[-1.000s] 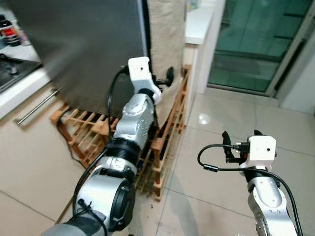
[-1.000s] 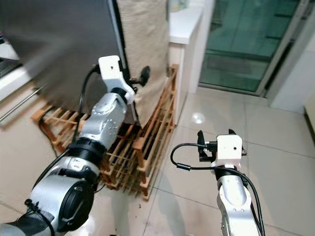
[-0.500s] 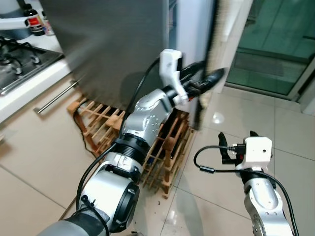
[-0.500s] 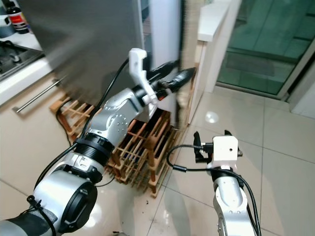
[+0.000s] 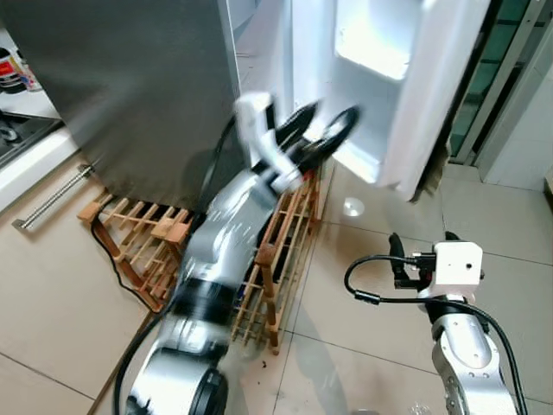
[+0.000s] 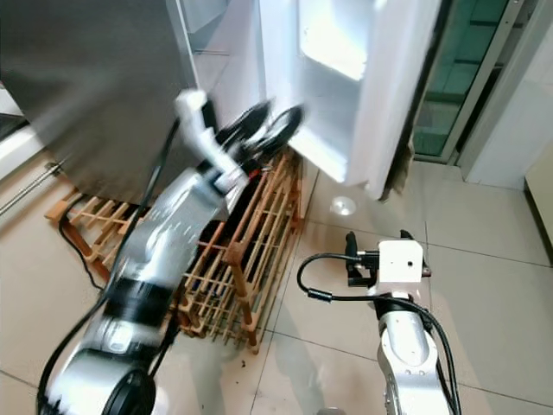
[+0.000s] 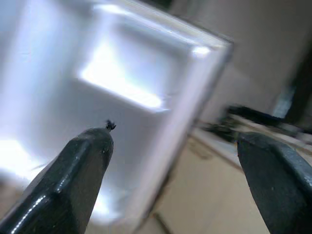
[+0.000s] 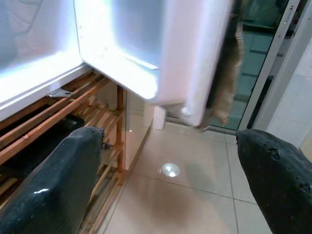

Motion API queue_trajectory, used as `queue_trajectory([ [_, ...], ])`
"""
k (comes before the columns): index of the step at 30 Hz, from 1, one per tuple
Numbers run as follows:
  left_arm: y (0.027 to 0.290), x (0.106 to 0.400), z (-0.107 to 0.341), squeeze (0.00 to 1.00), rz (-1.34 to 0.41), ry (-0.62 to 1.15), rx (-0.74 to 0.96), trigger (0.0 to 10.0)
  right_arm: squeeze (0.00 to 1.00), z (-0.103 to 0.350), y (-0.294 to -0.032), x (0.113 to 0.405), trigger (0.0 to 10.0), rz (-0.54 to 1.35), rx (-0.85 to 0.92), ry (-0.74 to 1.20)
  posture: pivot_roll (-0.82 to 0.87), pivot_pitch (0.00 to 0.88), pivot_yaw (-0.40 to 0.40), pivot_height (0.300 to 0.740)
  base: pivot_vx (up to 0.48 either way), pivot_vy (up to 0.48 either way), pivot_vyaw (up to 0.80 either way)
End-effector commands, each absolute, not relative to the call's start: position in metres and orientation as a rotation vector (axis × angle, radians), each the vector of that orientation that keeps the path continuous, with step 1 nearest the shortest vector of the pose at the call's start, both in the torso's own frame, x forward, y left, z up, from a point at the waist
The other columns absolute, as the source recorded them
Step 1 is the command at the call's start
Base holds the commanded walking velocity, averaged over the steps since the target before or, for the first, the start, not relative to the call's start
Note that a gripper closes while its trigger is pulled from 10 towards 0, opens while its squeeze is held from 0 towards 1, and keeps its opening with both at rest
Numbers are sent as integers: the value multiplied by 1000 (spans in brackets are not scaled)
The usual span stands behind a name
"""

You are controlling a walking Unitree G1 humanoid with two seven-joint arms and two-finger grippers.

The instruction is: Restocking fridge

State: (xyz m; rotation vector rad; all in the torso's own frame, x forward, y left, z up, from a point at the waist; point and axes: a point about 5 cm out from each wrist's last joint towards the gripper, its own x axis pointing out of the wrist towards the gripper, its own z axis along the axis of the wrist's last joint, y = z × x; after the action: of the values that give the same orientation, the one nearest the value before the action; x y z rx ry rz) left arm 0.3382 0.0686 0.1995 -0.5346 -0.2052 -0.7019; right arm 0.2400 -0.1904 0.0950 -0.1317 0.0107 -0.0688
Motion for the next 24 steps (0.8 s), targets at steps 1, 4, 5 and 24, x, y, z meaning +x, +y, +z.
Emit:
queue_trajectory([
  [1, 107, 334, 207, 0, -559, -263, -457, 10000, 0, 96, -190, 246, 10000, -55, -132, 11, -170, 0, 96, 740, 0, 0, 0],
  [4, 134, 329, 197, 0, -431, -246, -441, 10000, 0, 97, -191, 250, 10000, -50, -132, 8, -151, 0, 88, 740, 0, 0, 0],
  [5, 152, 327, 188, 0, -324, -225, -412, 10000, 0, 97, -192, 254, 10000, -48, -127, 8, -133, 0, 80, 740, 0, 0, 0],
  [24, 168, 313, 152, 0, -30, -68, -60, 10000, 0, 103, -178, 296, 10000, 30, -28, 1, -103, 0, 72, 740, 0, 0, 293],
])
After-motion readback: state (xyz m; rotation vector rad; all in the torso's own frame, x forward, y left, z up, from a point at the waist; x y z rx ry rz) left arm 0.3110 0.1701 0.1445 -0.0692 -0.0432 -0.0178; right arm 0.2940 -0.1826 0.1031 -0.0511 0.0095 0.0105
